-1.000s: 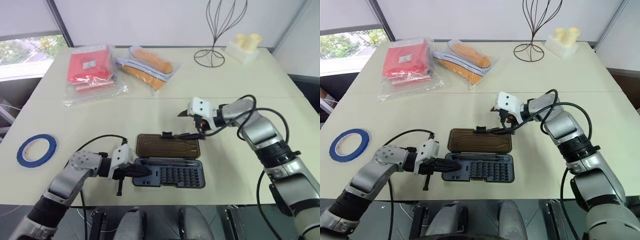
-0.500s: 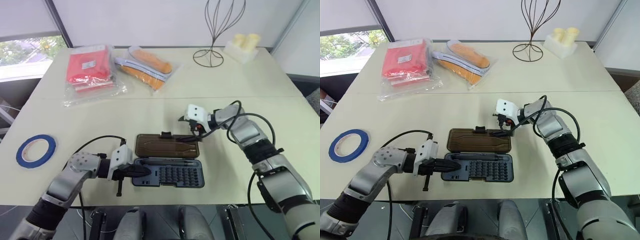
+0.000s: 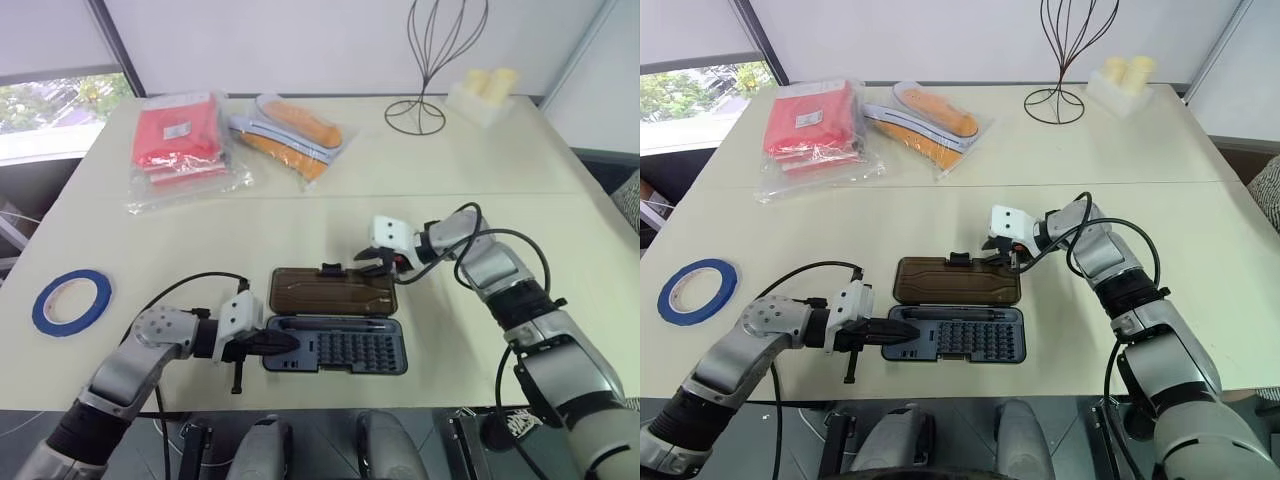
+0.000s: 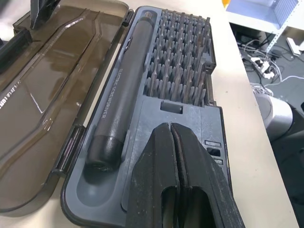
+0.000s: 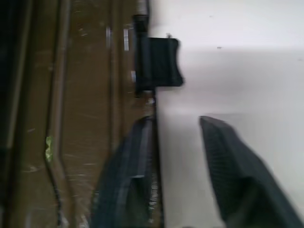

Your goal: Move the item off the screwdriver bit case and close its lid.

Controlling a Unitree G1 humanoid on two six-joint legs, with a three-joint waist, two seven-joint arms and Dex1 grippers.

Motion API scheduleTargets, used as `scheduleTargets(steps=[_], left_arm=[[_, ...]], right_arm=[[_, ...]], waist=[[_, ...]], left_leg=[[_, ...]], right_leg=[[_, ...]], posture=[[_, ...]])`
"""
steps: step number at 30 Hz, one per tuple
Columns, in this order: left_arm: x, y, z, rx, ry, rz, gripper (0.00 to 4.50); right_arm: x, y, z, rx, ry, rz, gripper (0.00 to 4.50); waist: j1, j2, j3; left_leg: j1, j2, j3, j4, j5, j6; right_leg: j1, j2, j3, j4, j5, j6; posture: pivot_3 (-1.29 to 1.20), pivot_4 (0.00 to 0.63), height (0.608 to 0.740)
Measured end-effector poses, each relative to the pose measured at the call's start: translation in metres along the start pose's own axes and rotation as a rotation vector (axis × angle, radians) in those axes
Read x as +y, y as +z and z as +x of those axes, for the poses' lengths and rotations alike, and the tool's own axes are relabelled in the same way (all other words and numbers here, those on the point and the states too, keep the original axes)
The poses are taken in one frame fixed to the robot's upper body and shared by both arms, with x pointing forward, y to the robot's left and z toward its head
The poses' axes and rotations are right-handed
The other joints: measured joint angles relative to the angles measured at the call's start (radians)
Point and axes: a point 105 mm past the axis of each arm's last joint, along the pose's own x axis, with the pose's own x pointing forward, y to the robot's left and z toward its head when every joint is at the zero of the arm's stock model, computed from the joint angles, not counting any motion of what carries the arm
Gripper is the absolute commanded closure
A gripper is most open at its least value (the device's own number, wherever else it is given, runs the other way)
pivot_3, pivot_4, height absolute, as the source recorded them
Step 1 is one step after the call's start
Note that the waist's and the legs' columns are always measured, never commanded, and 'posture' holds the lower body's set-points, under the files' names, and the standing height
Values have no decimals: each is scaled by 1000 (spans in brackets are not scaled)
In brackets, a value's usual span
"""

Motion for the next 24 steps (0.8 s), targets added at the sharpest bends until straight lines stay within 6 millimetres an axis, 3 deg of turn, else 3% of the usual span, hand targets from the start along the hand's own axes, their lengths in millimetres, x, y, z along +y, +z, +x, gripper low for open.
scheduleTargets(steps=[8,13,24], left_arm=[[0,-1,0,1,13,-5,4500],[0,-2,0,7,21,-5,4500],[0,-4,-1,6,52,-11,4500]], right_arm=[[2,0,2,17,17,-16,3147],[6,0,7,12,51,-26,4316],[1,2,11,26,78,-87,4316]], waist=[[0,0,0],[-1,0,0],[-5,0,0]], left_leg=[[7,0,0,-1,-1,1],[12,1,0,-2,-1,2],[15,2,-1,-2,-1,2]], right_leg=[[6,0,0,0,0,0],[11,1,0,-1,0,0],[14,2,1,-1,0,0]], posture=[[0,150,740],[0,150,740],[0,150,740]])
